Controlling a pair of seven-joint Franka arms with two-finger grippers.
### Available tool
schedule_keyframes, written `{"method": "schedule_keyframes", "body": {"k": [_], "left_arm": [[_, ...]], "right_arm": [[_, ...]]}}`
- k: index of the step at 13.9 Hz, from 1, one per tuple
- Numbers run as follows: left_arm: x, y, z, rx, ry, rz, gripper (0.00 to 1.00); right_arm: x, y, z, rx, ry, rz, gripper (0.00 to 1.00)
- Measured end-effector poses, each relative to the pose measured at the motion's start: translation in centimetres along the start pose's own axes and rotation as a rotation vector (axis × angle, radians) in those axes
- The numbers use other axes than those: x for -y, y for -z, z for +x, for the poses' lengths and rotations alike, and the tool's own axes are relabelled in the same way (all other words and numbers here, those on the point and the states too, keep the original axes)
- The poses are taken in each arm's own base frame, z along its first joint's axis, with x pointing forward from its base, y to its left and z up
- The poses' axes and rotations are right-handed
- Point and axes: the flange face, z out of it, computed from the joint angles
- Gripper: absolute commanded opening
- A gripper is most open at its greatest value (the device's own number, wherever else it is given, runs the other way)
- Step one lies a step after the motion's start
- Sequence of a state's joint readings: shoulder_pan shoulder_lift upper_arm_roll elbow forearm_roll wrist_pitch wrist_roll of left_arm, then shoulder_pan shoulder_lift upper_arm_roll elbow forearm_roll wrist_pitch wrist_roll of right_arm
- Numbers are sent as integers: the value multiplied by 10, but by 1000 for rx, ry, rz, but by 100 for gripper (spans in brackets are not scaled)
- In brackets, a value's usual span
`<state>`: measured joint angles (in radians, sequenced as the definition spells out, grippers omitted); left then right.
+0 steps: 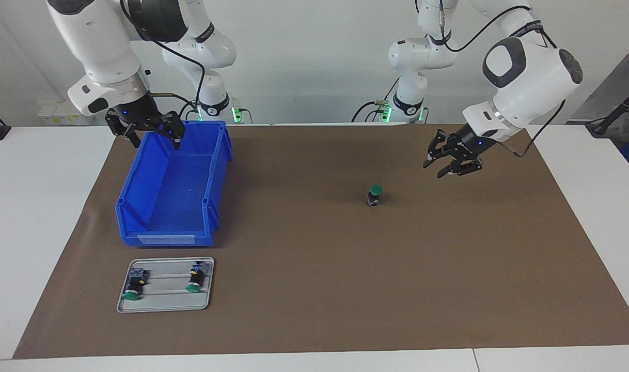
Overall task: Place and press button with both arms
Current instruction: 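Move the left gripper above the green button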
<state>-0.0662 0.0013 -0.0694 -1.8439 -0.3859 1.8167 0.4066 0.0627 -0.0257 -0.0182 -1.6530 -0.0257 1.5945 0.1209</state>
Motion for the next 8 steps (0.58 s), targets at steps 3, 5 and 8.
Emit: {"method": "schedule_keyframes", "body": {"k": [3,5,8], "left_arm": [[-48,-25,15,-8,111,93,3],[-65,-49,18,-37,144,108,0],[-67,-83,11,-36,155,117,0]], "right_arm": [[0,0,0,0,0,0,100],[0,0,0,0,0,0,100],[0,0,0,0,0,0,100]]}}
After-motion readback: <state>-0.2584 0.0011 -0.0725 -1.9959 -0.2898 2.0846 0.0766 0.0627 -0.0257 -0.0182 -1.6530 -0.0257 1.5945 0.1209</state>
